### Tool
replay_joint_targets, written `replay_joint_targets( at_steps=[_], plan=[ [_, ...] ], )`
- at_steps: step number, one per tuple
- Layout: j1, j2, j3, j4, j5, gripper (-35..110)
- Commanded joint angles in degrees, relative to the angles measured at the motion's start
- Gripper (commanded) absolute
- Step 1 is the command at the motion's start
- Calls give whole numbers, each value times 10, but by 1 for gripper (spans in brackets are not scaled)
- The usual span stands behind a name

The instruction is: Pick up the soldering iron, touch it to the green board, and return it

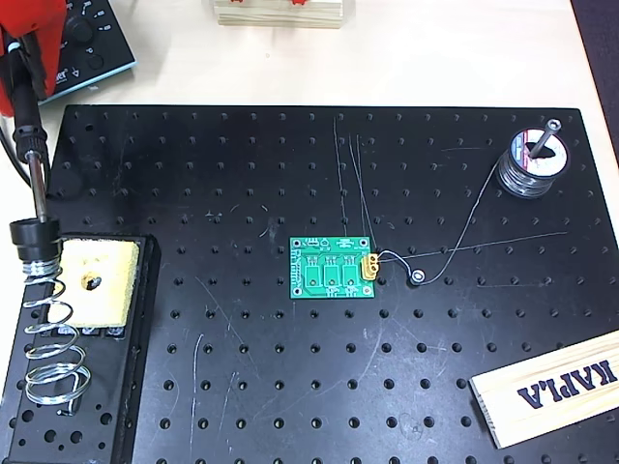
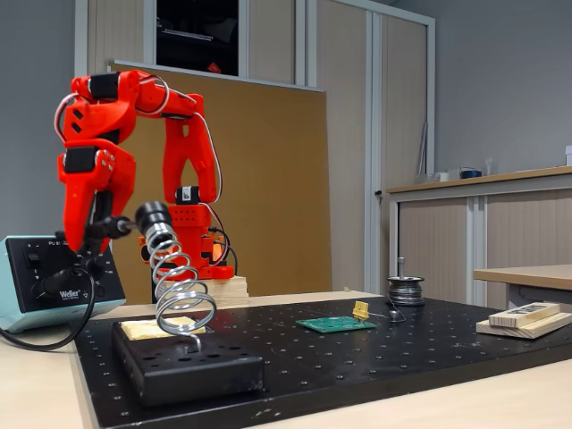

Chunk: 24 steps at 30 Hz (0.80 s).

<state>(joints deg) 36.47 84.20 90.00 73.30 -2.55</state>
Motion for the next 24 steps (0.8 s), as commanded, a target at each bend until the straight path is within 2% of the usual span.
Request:
replay_joint_targets(
  at_steps=[1, 12, 24],
  plan=[
    [8, 33, -16, 16, 3, 0],
    [-19, -43, -212, 136, 62, 0],
    [-11, -53, -343, 266, 60, 0]
  ],
)
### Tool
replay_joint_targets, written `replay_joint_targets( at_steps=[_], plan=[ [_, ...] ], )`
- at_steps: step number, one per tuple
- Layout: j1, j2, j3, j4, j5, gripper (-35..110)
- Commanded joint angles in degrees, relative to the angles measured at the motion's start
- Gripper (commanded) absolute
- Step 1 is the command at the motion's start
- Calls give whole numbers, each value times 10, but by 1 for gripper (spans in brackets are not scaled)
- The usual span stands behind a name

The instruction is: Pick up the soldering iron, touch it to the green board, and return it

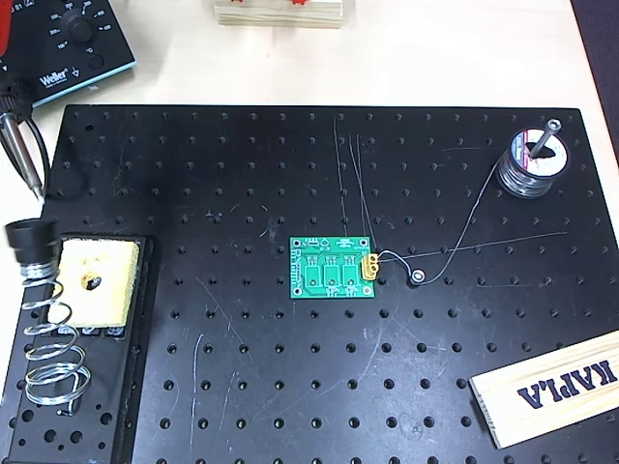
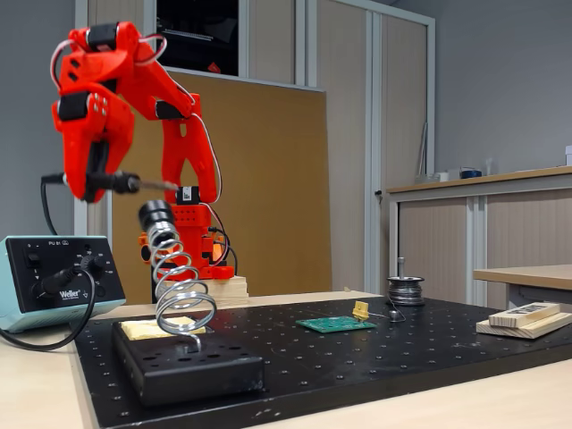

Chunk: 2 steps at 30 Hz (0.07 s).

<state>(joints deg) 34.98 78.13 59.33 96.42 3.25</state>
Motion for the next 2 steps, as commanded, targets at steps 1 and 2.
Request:
replay_joint_targets(
  at_steps=[1, 2],
  plan=[
    [4, 2, -44, 52, 2, 0],
    [5, 3, -46, 61, 0, 0]
  ],
)
